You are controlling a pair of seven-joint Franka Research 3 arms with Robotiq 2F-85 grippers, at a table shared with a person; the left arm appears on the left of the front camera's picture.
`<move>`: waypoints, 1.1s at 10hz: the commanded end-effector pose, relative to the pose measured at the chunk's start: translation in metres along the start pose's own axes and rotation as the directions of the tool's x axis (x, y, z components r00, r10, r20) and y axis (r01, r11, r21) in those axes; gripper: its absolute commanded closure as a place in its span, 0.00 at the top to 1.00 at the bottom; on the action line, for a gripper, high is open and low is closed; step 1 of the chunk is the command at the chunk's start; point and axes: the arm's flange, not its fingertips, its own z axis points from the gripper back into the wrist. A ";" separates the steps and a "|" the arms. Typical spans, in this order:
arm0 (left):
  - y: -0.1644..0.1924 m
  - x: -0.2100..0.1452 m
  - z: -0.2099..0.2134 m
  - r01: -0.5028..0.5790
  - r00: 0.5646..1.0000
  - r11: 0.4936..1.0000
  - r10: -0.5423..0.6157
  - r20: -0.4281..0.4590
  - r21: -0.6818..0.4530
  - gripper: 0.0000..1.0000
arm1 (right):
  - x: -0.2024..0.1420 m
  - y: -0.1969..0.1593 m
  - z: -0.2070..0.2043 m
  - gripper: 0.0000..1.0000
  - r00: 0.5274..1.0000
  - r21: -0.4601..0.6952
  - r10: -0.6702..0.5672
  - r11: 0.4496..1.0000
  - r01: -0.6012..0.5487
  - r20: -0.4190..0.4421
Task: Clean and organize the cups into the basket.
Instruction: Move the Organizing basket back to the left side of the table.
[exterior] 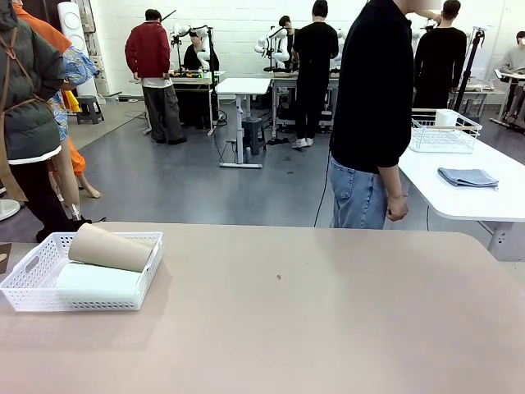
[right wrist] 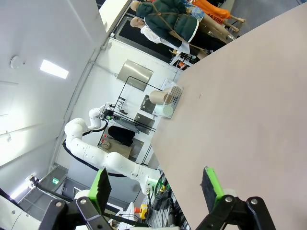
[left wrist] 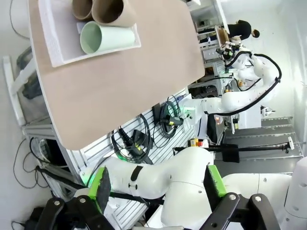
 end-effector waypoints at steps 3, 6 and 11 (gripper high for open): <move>-0.005 -0.002 0.019 0.093 0.993 0.995 -0.089 0.072 -0.046 1.00 | 0.001 0.002 -0.001 1.00 1.000 -0.002 0.002 1.000 -0.002 -0.007; 0.000 0.003 -0.001 0.047 0.998 0.999 -0.045 0.051 -0.020 1.00 | 0.001 0.002 -0.001 1.00 1.000 -0.002 0.002 1.000 -0.002 -0.007; 0.000 0.003 -0.001 0.047 0.998 0.999 -0.045 0.051 -0.020 1.00 | 0.001 0.002 -0.001 1.00 1.000 -0.002 0.002 1.000 -0.002 -0.007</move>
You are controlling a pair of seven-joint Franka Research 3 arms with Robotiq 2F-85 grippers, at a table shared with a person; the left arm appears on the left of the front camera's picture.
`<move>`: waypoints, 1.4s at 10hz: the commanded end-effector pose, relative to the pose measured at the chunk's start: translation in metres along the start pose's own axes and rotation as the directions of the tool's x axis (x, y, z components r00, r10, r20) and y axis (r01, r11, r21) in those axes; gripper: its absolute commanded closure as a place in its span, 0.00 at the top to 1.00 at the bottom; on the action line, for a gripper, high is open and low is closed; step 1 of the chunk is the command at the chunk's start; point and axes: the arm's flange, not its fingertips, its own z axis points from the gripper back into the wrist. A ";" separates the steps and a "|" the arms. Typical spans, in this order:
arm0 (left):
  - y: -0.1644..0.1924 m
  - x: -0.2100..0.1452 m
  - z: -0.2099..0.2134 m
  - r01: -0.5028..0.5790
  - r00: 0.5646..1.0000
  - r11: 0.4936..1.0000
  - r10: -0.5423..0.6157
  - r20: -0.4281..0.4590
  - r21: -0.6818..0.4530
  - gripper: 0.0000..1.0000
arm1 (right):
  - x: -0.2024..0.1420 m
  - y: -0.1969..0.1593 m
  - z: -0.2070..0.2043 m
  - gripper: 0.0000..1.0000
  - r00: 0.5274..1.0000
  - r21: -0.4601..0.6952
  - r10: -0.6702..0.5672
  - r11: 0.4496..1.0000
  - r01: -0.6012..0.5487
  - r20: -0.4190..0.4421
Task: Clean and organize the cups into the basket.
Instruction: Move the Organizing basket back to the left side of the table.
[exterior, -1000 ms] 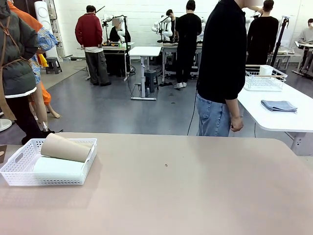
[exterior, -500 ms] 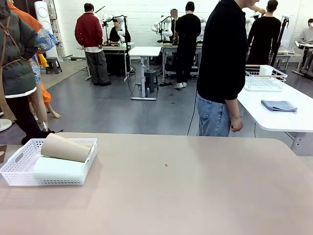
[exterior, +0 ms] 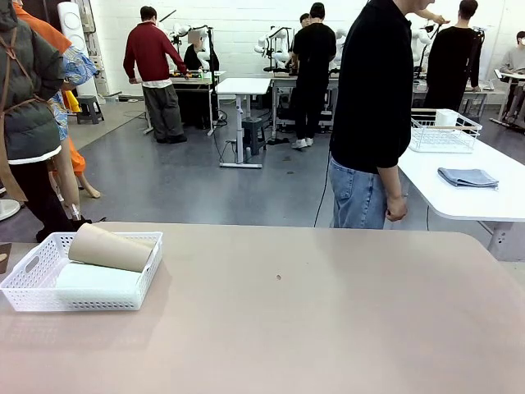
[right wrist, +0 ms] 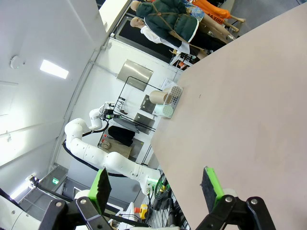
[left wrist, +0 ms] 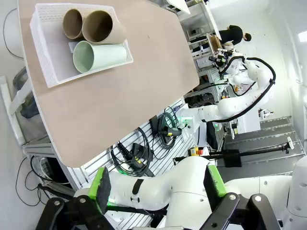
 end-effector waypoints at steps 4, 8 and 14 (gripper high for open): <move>-0.001 -0.001 0.002 -0.013 1.000 1.000 0.013 -0.005 0.007 1.00 | 0.001 0.002 -0.001 1.00 1.000 -0.002 0.002 1.000 -0.002 -0.007; -0.001 -0.001 0.002 -0.013 1.000 1.000 0.013 -0.005 0.007 1.00 | 0.001 0.002 -0.001 1.00 1.000 -0.002 0.002 1.000 -0.002 -0.007; -0.001 -0.001 0.002 -0.013 1.000 1.000 0.013 -0.005 0.007 1.00 | 0.001 0.002 -0.001 1.00 1.000 -0.002 0.002 1.000 -0.002 -0.007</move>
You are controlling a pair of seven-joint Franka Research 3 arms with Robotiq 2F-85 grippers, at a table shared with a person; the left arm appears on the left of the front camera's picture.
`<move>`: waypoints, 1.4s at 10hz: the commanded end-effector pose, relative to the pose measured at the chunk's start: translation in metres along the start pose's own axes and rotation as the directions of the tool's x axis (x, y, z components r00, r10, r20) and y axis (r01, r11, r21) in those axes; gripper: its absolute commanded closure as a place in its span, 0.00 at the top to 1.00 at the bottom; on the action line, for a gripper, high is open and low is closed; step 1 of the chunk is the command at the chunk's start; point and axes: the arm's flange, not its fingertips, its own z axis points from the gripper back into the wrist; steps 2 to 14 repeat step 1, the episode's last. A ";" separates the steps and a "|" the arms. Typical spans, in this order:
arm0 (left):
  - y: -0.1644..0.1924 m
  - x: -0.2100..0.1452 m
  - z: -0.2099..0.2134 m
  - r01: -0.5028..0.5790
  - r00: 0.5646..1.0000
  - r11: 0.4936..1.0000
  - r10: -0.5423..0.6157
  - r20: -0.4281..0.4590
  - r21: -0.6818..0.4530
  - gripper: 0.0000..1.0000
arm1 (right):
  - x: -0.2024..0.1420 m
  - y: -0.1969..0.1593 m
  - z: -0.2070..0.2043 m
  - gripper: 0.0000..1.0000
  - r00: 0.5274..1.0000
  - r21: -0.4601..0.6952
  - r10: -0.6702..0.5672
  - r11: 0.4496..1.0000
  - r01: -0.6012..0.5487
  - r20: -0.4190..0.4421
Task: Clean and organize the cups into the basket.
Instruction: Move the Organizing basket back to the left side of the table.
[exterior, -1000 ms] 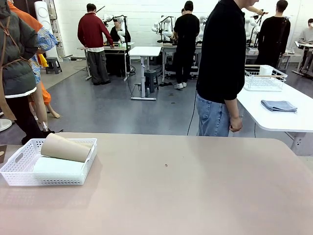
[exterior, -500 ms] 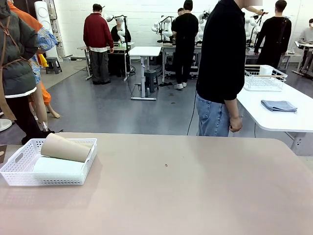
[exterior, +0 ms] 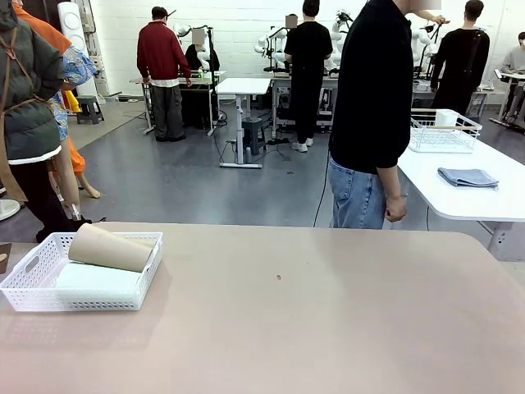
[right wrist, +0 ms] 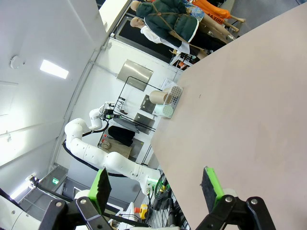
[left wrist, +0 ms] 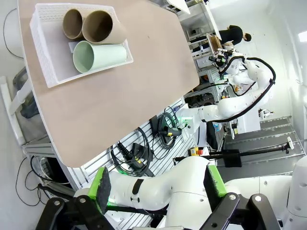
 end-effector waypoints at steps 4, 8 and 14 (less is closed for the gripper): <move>-0.001 -0.001 0.002 -0.013 1.000 1.000 0.013 -0.005 0.007 1.00 | 0.001 0.002 -0.001 1.00 1.000 -0.002 0.002 1.000 -0.002 -0.007; -0.001 -0.001 0.002 -0.013 1.000 1.000 0.013 -0.005 0.007 1.00 | 0.001 0.002 -0.001 1.00 1.000 -0.002 0.002 1.000 -0.002 -0.007; -0.001 -0.001 0.002 -0.013 1.000 1.000 0.013 -0.005 0.007 1.00 | 0.001 0.002 -0.001 1.00 1.000 -0.002 0.002 1.000 -0.002 -0.007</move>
